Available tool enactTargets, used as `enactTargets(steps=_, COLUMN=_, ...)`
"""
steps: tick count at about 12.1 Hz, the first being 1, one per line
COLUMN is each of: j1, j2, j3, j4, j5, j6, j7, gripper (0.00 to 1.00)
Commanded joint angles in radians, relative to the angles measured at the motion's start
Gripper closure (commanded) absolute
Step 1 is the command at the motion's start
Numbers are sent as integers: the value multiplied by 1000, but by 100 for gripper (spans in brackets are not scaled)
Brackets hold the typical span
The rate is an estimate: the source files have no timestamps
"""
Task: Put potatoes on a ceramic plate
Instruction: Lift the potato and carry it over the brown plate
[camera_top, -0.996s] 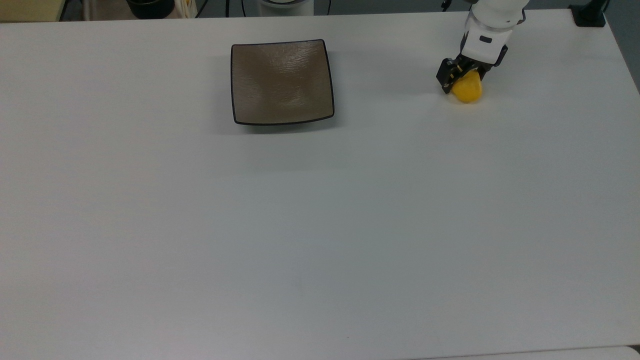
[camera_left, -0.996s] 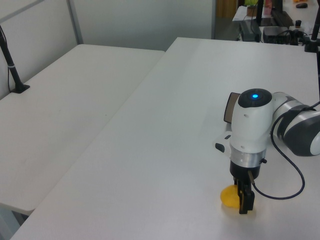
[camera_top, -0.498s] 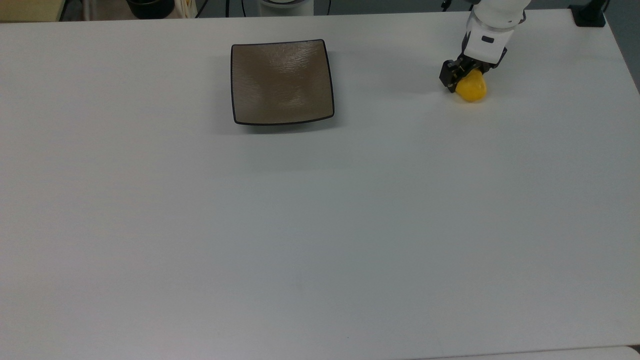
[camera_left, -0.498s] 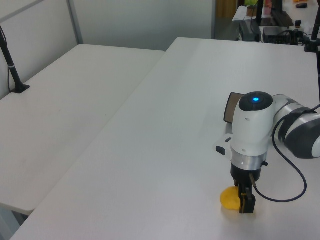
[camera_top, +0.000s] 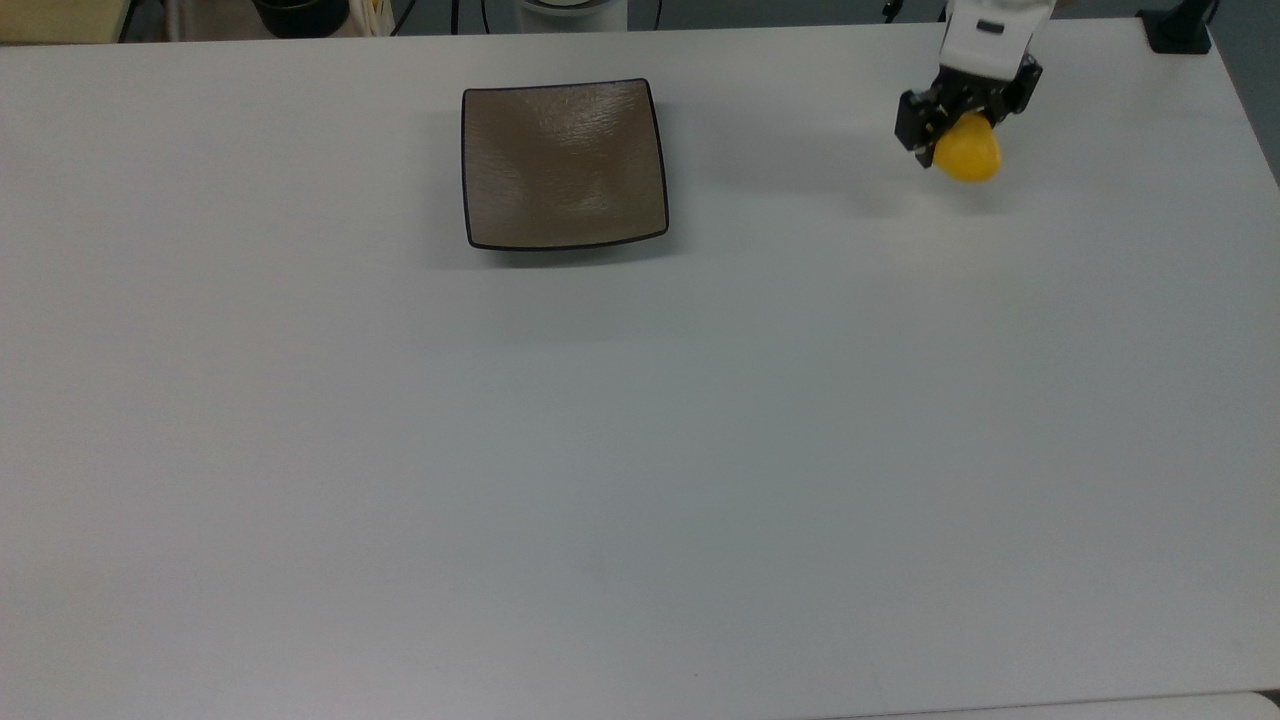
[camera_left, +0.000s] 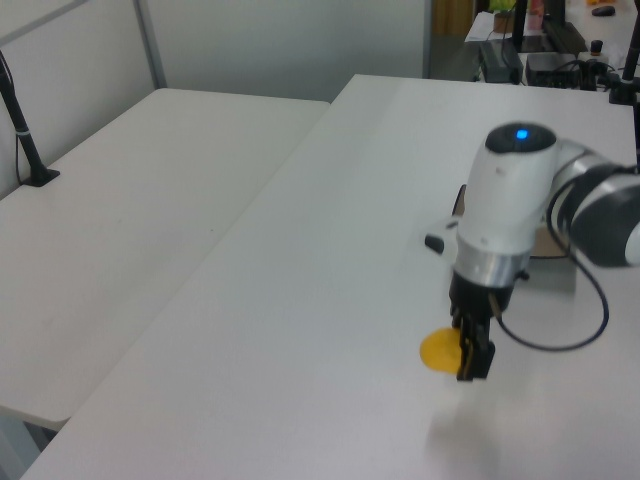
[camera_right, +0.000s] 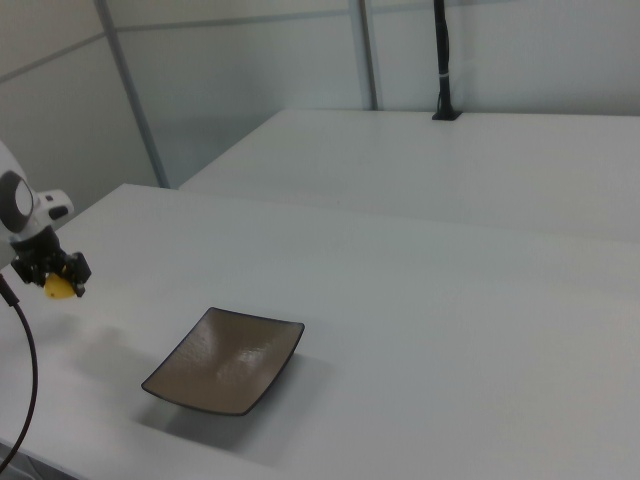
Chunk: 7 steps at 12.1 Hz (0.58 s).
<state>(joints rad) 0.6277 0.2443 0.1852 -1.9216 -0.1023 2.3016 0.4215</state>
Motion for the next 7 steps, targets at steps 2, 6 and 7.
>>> enactTargets(steps=2, j1=-65, j2=-198, j3=-3, j4=29, j5=39, j6=-217, j7=17, gripper=100)
enactTargets(steps=6, j1=-72, j2=-286, j3=-101, j4=114, j5=92, j6=-420, j7=-6, gripper=100)
enactTargets(steps=7, j1=-71, j2=-310, j3=-128, j4=116, j5=92, j6=-451, j7=-32, gripper=100)
